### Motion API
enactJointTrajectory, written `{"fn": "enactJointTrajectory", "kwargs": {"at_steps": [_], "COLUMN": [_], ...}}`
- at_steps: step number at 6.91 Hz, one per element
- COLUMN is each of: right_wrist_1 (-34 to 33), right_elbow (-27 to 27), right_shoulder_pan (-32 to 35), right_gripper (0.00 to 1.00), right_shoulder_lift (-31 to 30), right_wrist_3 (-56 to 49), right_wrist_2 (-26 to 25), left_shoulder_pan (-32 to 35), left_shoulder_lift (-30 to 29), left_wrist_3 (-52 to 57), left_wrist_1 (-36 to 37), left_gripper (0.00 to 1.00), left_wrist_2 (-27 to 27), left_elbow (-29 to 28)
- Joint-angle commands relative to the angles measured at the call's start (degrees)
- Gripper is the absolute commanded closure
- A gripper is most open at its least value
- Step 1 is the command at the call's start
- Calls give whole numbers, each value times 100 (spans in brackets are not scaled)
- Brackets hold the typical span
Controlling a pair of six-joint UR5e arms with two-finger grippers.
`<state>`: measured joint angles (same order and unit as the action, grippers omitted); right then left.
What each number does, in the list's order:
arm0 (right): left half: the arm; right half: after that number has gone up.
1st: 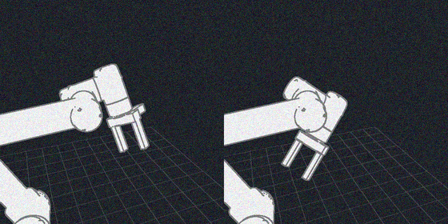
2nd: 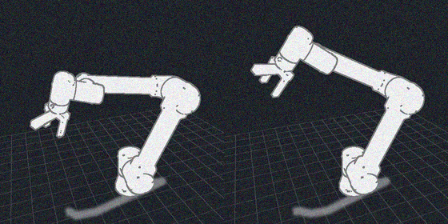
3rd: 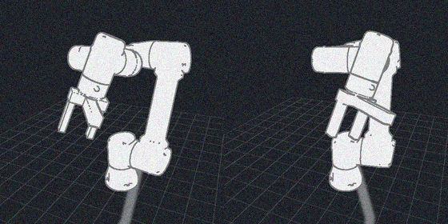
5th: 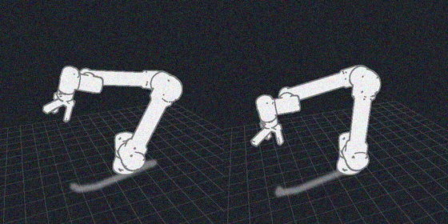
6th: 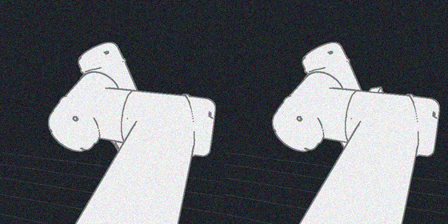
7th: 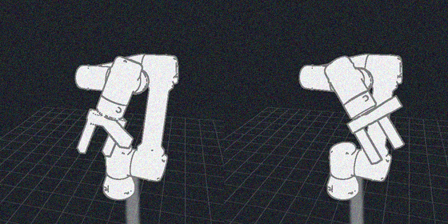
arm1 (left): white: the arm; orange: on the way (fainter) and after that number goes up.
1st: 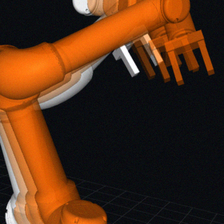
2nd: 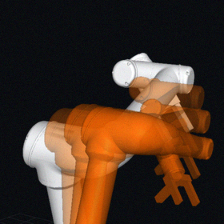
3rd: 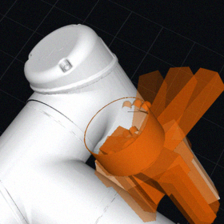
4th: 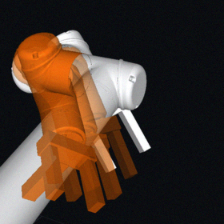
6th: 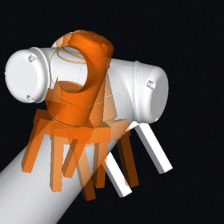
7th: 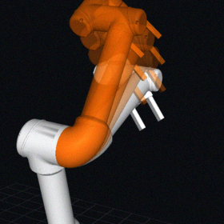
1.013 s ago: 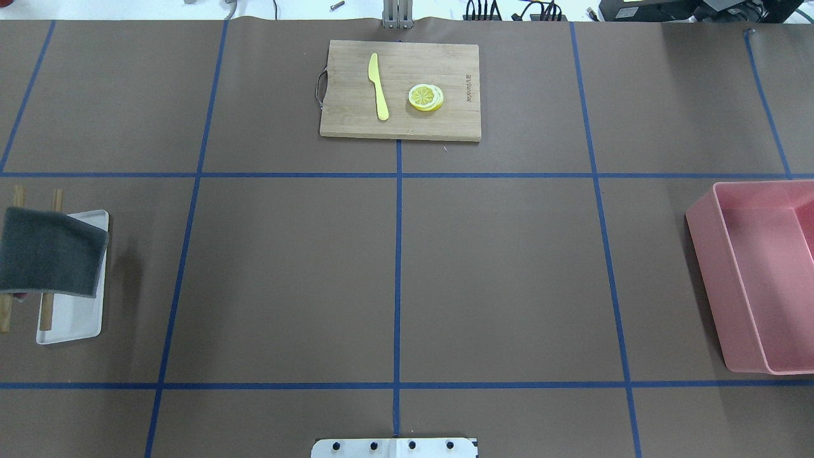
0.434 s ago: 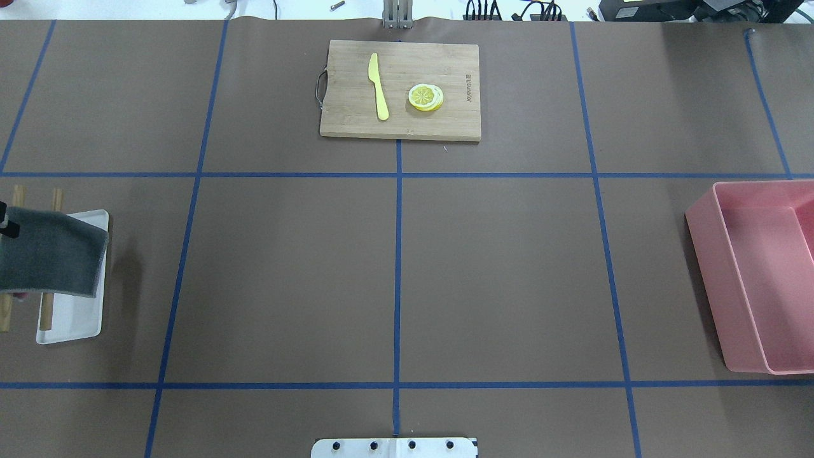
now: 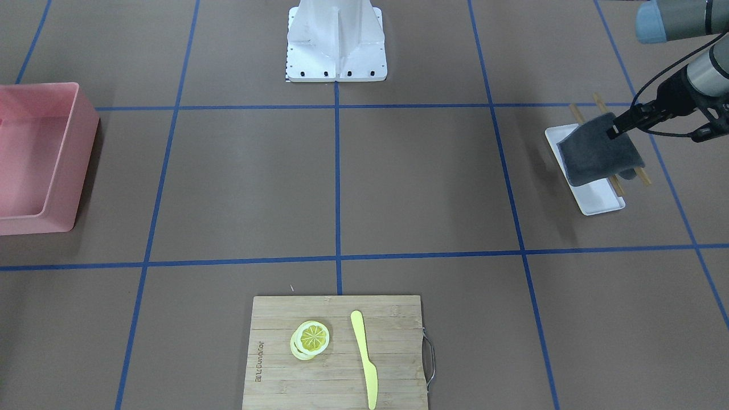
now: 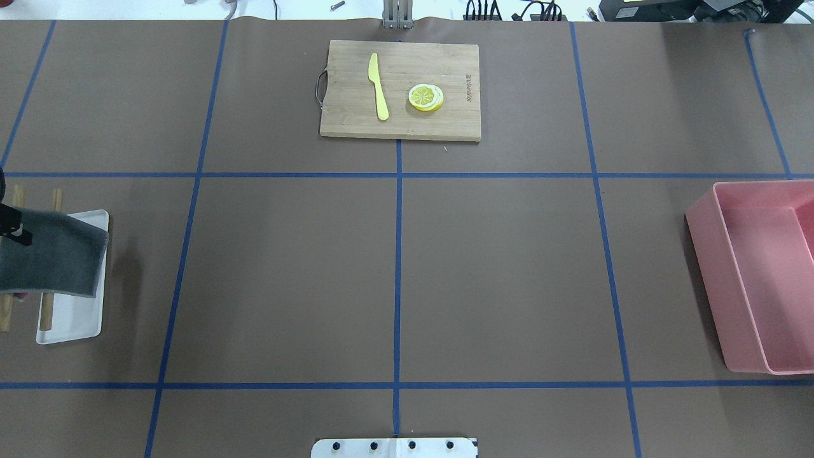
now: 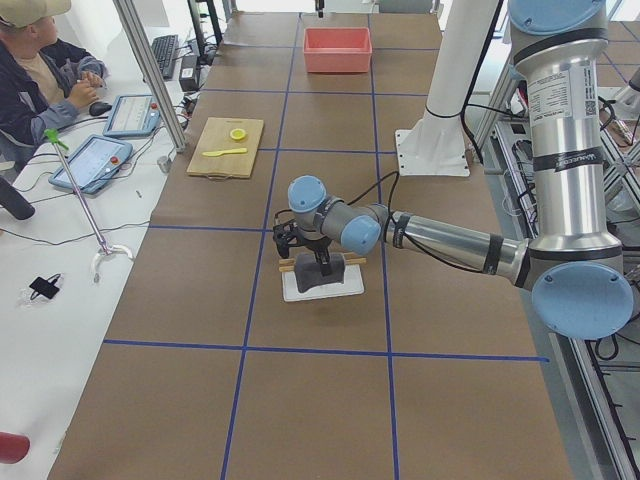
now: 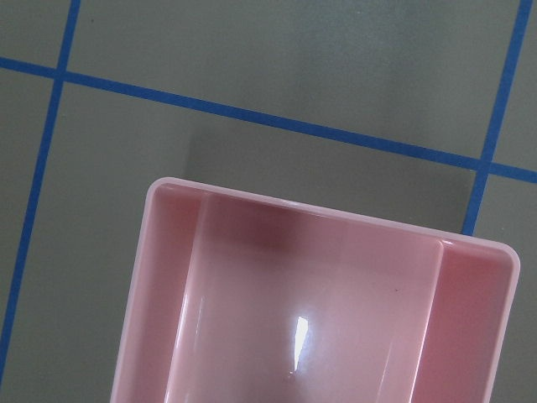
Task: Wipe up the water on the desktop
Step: 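Grasp the grey cloth on the white tray with the left gripper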
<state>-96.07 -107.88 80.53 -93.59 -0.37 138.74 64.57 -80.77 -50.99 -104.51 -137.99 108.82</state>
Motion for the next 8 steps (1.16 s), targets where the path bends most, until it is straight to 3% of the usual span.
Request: {"fn": "enactJointTrajectory", "kwargs": {"at_steps": [1, 4, 8], "right_wrist_1": [0, 0, 0], "right_elbow": [30, 135, 250], "right_shoulder_pan": [-28, -63, -63], "right_gripper": [0, 0, 0], "right_shoulder_lift": [16, 77, 157], "right_wrist_3": [2, 2, 11], "right_wrist_2": [-4, 4, 4], "left_shoulder_pan": [-6, -15, -155], "left_shoulder_lift": [-9, -17, -9], "left_wrist_3": [-34, -43, -34], "left_wrist_1": [1, 1, 1], "left_gripper": [15, 36, 46], "left_wrist_2": [62, -17, -26], "left_elbow": [-37, -36, -19]}}
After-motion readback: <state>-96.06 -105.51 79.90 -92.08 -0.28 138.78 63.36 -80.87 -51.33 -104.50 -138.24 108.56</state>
